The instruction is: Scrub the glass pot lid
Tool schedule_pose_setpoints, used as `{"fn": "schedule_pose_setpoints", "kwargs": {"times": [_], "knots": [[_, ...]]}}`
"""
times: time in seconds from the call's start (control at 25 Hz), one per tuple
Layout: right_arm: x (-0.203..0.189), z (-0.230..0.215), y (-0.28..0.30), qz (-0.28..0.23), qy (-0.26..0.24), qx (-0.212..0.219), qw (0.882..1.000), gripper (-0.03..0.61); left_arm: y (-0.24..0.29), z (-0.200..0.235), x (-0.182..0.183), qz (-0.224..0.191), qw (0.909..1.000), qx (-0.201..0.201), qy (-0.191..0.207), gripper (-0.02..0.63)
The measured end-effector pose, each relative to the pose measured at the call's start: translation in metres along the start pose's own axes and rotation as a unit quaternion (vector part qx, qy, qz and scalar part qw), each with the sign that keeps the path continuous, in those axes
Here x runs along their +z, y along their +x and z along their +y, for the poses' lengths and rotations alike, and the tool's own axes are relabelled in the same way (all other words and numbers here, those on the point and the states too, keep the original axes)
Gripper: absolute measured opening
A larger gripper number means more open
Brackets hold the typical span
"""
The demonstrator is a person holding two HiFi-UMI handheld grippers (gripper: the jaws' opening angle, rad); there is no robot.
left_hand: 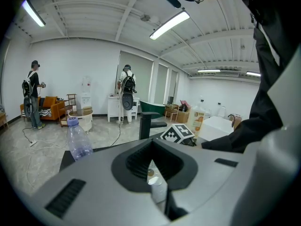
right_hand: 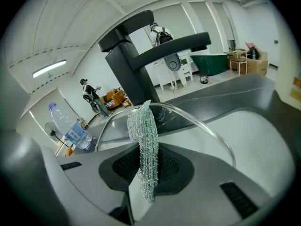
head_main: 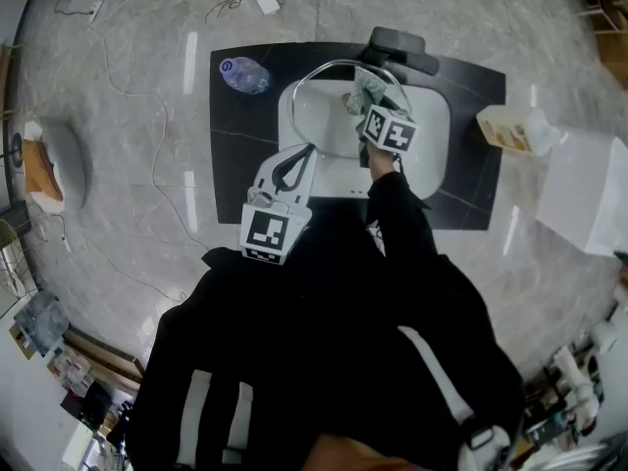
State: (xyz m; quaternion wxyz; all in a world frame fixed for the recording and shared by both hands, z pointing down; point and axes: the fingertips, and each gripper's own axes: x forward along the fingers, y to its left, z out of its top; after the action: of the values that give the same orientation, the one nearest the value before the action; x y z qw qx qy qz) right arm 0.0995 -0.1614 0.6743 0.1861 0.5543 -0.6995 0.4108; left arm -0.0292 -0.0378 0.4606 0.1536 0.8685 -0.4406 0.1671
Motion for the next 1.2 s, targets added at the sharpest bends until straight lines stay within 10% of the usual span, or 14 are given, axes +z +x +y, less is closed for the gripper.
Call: {"fn": "schedule_pose_setpoints", "kwargs": {"times": [1.2], "knots": [[-0.001, -0.061, -0.048, -0.004, -0.021, -0.092, 0.996, 0.063, -0.006, -0.02, 0.002, -0.005, 0.9997, -0.021, 0.01, 0.002]]}}
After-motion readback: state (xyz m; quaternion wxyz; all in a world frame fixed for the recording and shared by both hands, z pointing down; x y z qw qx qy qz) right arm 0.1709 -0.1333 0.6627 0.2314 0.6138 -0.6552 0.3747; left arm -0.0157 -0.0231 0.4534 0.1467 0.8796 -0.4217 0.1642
